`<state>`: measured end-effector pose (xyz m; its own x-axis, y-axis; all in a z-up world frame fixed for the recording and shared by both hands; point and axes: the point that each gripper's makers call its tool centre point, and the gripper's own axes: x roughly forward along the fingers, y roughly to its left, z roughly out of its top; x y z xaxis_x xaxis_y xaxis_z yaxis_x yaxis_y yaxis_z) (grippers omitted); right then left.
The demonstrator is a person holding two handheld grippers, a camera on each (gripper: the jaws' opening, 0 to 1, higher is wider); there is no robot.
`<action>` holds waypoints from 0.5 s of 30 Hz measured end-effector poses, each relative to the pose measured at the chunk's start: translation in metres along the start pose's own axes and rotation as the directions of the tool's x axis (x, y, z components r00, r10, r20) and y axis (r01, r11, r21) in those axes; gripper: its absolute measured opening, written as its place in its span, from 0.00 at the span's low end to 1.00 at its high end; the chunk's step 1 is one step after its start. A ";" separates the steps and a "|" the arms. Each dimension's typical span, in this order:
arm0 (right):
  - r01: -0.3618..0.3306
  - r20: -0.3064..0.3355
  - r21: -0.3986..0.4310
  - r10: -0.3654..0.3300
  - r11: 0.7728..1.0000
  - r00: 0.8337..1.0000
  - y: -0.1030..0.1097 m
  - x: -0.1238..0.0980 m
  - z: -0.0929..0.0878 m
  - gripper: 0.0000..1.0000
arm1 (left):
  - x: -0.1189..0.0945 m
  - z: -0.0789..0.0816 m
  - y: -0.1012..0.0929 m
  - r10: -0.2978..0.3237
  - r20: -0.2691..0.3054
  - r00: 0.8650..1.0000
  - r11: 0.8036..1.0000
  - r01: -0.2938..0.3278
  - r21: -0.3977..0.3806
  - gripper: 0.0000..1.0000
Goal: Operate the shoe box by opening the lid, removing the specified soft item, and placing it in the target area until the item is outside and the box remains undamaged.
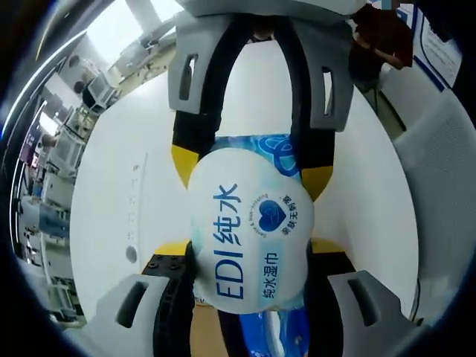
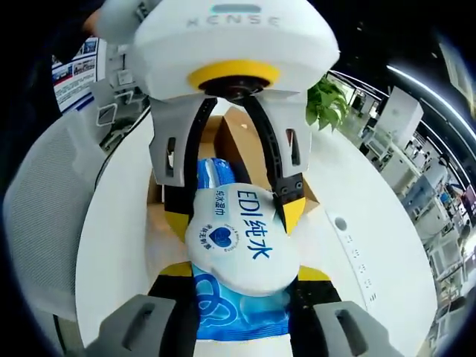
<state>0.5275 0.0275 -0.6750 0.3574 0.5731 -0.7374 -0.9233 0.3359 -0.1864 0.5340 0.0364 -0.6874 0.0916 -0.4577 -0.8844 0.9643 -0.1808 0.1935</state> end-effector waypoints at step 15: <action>-0.021 -0.038 -0.018 0.020 1.000 0.999 -0.001 0.024 -0.021 0.43 | 0.032 -0.014 0.001 -0.009 -0.006 1.000 1.000 0.009 -0.030 0.59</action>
<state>0.5341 0.0246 -0.7060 0.3332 0.5507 -0.7654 -0.9329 0.3101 -0.1830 0.5413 0.0333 -0.7213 0.0840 -0.4511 -0.8885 0.9721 -0.1587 0.1725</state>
